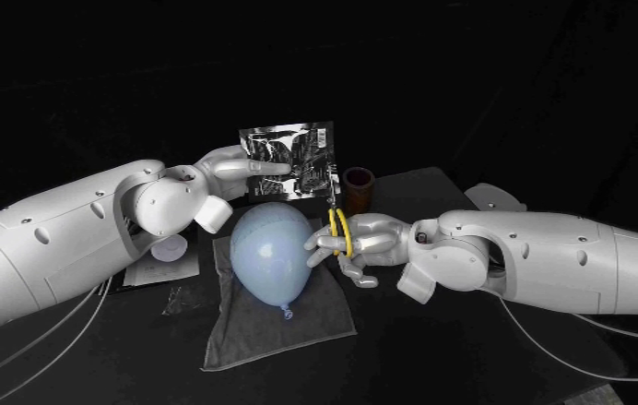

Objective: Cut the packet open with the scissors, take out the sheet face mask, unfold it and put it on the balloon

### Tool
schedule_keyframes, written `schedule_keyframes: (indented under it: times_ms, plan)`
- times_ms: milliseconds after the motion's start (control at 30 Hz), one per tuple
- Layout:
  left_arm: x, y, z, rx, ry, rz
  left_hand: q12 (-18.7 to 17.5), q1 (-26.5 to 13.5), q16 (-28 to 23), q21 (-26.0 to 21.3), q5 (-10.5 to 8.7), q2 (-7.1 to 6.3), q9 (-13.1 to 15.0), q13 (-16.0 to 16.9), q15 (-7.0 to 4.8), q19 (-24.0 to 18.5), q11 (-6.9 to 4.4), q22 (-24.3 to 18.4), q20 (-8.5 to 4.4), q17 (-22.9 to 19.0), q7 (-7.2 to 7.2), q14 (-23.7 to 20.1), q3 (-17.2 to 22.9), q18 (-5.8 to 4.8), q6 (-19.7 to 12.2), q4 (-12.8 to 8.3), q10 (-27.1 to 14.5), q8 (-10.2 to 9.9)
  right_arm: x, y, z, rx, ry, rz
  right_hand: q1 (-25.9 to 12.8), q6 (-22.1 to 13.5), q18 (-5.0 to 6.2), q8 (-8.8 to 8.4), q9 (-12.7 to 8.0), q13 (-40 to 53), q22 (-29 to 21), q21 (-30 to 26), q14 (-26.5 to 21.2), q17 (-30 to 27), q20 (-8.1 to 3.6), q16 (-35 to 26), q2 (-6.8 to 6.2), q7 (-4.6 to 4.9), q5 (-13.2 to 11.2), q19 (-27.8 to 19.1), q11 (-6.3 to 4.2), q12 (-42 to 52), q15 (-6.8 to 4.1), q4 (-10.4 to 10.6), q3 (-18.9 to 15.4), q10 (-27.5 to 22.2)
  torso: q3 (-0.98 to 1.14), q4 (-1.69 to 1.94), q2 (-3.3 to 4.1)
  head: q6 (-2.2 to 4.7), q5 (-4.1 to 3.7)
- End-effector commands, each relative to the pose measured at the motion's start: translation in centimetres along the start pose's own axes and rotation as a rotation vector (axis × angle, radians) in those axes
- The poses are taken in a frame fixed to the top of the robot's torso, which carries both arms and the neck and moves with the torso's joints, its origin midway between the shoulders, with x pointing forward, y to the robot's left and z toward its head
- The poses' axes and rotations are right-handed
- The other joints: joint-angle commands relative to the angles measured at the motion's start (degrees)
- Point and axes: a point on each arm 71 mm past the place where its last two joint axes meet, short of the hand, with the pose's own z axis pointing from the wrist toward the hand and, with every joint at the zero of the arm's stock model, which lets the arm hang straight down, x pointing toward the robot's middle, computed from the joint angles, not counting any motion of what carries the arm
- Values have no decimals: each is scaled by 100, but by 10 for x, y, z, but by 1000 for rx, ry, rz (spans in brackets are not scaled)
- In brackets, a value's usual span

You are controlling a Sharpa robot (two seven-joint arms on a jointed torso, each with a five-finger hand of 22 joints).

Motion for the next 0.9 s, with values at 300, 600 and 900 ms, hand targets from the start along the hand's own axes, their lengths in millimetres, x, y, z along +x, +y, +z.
schedule_keyframes:
  times_ms: [300, 600, 900]
  plan:
    - [4, -1, 2, -3, 20, 10, 37, -7, -30, 9, 20, 41, 592, 9, -35, 36, -3, 0, -5, 9, 41, 10, 6, 60, -3, -46, 51, 28, -4, 11, 2, -27, -2, -21, 3, 1, 58, 41, -14, -11, 1, -20, -49, -10, -6, 34, 54, 72, -4, -47, -13, 31, 10, 4, -49, 49, 0, 6, 0, 8, 5]
    - [5, -1, 4, -2, 25, 10, 38, -10, -30, 9, 20, 42, 595, 9, -35, 37, -3, 0, -5, 11, 41, 11, 7, 60, -3, -47, 52, 28, -12, 14, 2, -26, -23, -28, 12, 42, 57, 45, -51, -35, 5, -5, -57, -30, -5, 61, 89, 82, -5, -43, -14, 53, 10, 5, -80, 53, 0, 3, 4, 14, 12]
    - [5, -1, 4, 1, 22, 9, 38, -10, -30, 9, 20, 42, 595, 9, -35, 37, -3, 0, -5, 11, 41, 11, 7, 60, -3, -47, 52, 28, -19, 13, 2, -9, -41, -30, 18, 55, 60, 47, -62, -43, -9, -17, -59, -36, -5, 69, 96, 86, -5, -47, -15, 60, 10, 2, -91, 54, -11, 2, 4, 13, 11]
